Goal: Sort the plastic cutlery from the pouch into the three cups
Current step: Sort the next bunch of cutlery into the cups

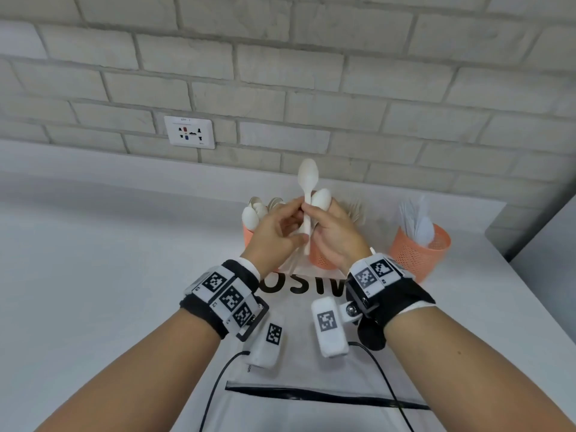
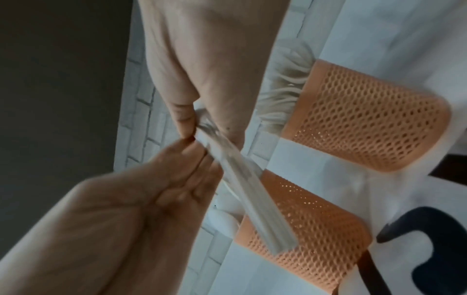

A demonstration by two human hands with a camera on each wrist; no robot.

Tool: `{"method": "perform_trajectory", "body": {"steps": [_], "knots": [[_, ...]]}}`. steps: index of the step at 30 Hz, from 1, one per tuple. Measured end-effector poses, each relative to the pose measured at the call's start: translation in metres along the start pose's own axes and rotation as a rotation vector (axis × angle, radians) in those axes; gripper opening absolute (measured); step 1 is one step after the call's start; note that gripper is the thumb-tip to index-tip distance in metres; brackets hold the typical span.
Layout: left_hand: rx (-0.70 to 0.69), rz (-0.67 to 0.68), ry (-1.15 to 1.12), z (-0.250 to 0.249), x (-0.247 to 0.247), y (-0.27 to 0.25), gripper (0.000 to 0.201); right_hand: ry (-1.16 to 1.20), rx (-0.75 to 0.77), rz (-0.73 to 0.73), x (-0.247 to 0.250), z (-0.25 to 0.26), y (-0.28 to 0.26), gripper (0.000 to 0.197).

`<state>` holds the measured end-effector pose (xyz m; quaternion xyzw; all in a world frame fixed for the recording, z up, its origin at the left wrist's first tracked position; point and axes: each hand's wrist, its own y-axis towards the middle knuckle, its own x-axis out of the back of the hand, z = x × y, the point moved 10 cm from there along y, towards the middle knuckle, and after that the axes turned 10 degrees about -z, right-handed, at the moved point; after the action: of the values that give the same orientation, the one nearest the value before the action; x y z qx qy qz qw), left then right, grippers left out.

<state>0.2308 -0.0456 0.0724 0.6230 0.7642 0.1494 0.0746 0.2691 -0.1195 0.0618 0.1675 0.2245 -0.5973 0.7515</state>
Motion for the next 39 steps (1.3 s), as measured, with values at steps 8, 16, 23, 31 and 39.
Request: {"method": "perform_trajectory", "body": {"steps": [8,16,23,31,39], "knots": [[0.038,-0.197,0.212,0.009,0.082,0.029,0.071,0.089,0.231,-0.184,0.006,0.046,0.019,0.026],[0.243,0.016,0.241,0.075,0.064,0.037,0.127,-0.033,0.337,-0.32,-0.008,0.02,0.033,0.026],[0.175,-0.099,0.235,0.085,0.068,0.044,0.125,-0.319,0.396,-0.27,-0.016,-0.012,0.024,0.025],[0.188,-0.087,0.277,0.089,0.067,0.045,0.124,-0.566,0.462,-0.141,-0.033,0.02,0.037,0.035],[0.203,-0.093,0.253,0.085,0.067,0.042,0.118,-1.823,0.436,0.147,-0.038,-0.036,0.042,0.046]]}}
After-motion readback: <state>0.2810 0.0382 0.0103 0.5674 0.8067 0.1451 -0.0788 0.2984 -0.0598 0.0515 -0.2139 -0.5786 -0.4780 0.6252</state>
